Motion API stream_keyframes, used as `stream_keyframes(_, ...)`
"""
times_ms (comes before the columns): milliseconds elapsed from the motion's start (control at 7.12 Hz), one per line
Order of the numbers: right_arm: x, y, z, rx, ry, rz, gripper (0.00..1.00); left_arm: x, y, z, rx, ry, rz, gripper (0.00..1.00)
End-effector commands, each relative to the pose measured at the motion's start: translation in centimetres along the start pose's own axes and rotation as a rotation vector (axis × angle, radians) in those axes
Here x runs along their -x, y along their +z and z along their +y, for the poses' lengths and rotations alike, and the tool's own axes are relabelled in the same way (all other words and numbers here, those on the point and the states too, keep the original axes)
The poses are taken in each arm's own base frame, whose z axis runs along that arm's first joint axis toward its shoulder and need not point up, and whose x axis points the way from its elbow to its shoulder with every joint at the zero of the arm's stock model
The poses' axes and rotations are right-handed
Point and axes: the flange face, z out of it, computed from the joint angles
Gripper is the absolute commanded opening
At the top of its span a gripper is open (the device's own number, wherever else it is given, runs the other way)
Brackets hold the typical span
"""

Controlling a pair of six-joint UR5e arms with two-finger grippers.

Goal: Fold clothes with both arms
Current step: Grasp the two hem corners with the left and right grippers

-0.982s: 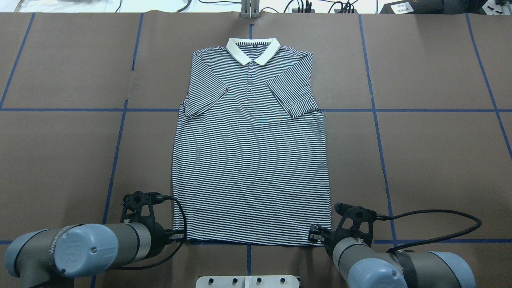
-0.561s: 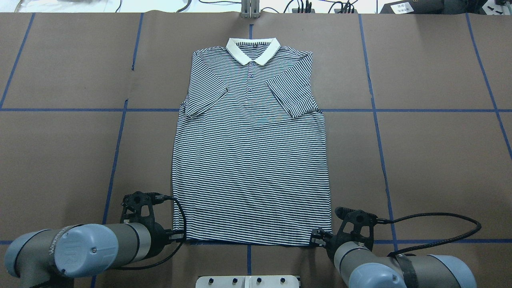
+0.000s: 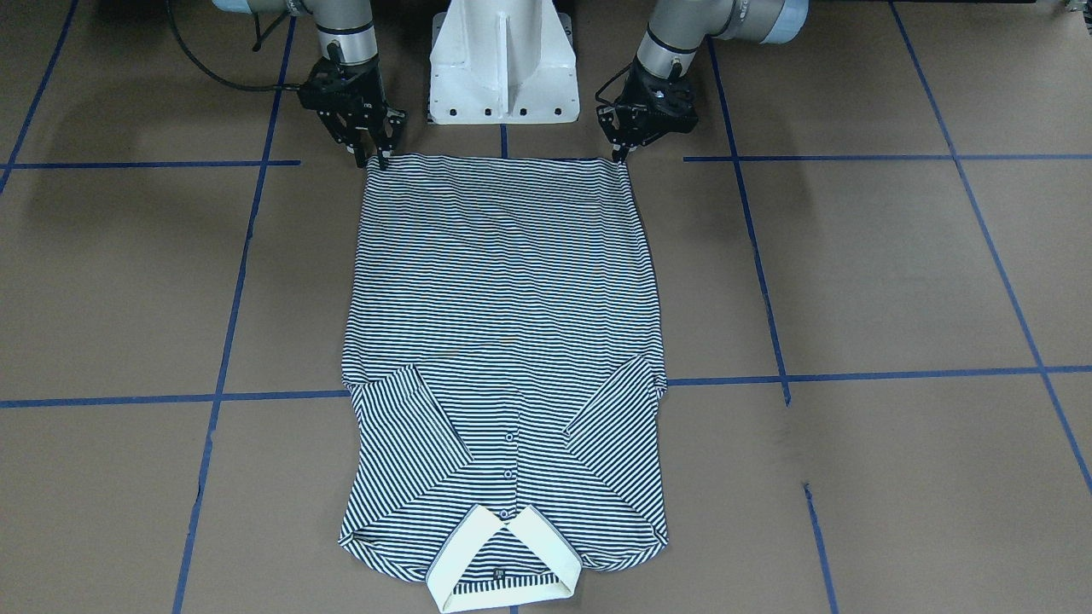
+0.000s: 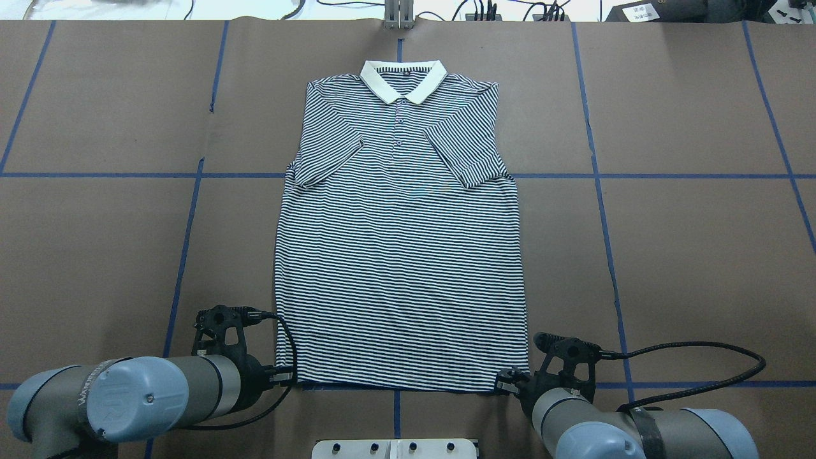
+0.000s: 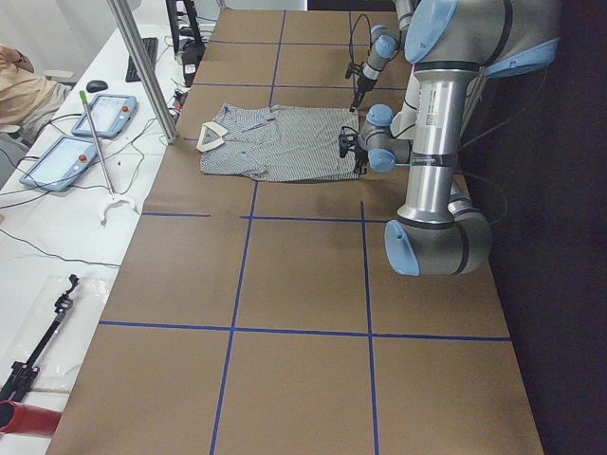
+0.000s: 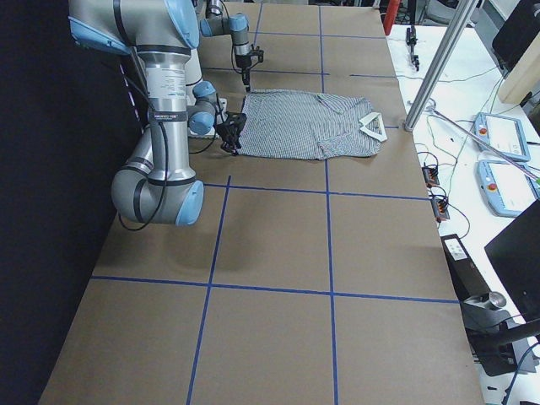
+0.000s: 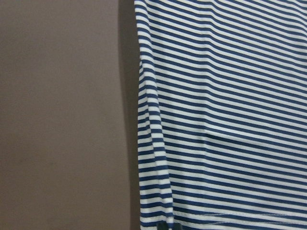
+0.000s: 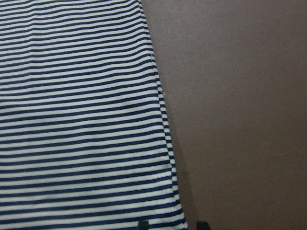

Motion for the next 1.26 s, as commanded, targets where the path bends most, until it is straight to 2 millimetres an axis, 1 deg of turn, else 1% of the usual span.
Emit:
stream_keyframes(0,-0.1,0.1,0.1,0.000,-0.001,0.002,0.44,-0.1,0.0,0.0,0.001,0.000,0.001,0.00)
stream_keyframes(281,0.0,0.0,0.1,0.002,-0.002,-0.001,0.43,-0.1,0.0,0.0,0.001,0.000,0.001,0.00)
stream_keyframes(421,0.1,0.0,0.1,0.000,0.000,-0.001,0.26,-0.1,0.0,0.0,0.001,0.000,0.001,0.00)
stream_keyframes(702,0.2,0.0,0.1,0.001,0.002,-0.002,0.00,0.0,0.0,0.0,0.001,0.000,0.000,0.00)
stream_keyframes(982,0.1,-0.3,-0.3,-0.004,0.005,-0.007,0.00,-0.1,0.0,0.0,-0.001,0.000,0.001,0.00)
stream_keyframes(1123,0.1,-1.3,-1.0,0.001,0.009,-0.020,0.00,-0.6,-1.2,-0.2,-0.003,0.003,0.024,0.00)
